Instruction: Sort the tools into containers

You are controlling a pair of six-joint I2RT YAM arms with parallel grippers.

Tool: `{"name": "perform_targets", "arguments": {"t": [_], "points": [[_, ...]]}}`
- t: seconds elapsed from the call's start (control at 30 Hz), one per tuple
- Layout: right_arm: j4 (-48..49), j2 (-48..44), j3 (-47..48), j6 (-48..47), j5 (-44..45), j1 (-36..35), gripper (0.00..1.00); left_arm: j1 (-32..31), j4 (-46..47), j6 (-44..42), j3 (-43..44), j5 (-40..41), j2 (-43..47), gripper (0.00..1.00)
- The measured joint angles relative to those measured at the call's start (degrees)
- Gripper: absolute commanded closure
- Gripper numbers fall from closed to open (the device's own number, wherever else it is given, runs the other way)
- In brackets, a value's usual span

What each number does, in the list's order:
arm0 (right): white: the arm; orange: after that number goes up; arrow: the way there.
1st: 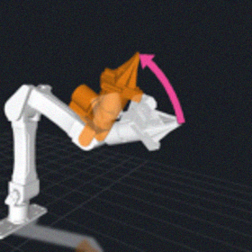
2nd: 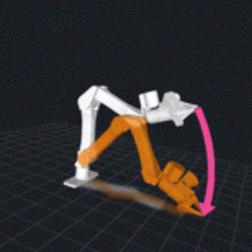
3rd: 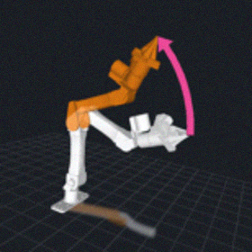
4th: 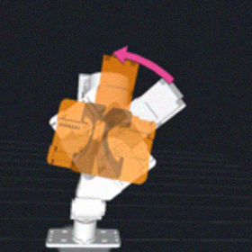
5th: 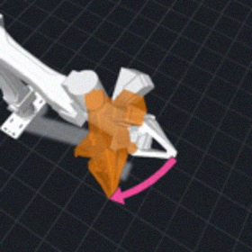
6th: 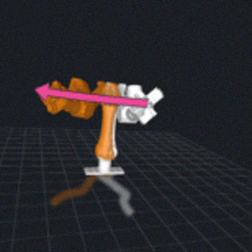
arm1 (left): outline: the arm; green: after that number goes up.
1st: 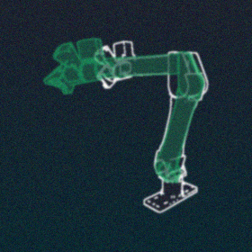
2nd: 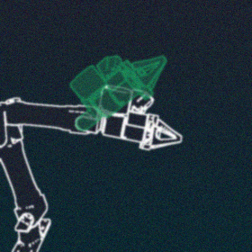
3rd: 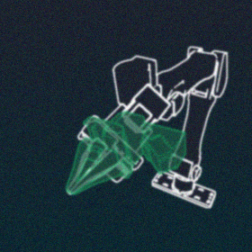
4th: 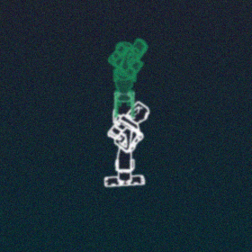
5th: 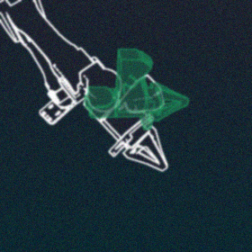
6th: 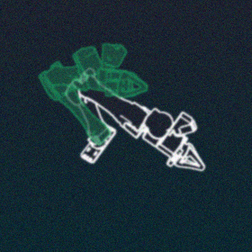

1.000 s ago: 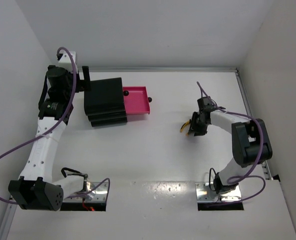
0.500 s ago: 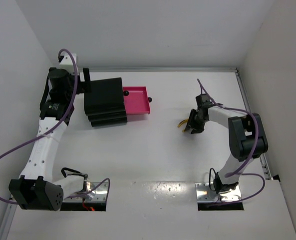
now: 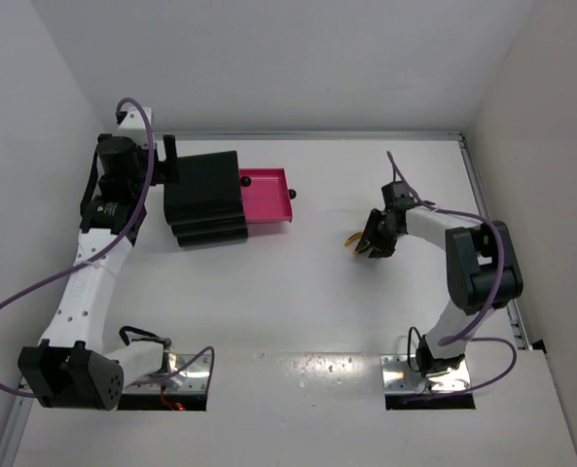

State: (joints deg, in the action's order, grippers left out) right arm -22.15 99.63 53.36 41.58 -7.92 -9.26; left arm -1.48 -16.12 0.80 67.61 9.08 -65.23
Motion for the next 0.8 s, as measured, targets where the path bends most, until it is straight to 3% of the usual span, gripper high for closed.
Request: {"name": "perform_targets", "arguments": {"t": [0.57,0.77,0.8], "points": [[-1.6,2.75,2.84,2.56,2.82,-1.57,0.55,0.0,0.26,-0.11,-1.4,0.0,0.0,0.01],[-2.05,4.22,4.66,2.43,3.21,-1.84,0.61,0.0,0.37,-0.09,-1.97,0.0,0.0,0.01],[-2.08,4.22,4.68,2.45,3.32,-1.88,0.67,0.0,0.46,-0.11,-2.23,-0.02,0.0,0.01]]}}
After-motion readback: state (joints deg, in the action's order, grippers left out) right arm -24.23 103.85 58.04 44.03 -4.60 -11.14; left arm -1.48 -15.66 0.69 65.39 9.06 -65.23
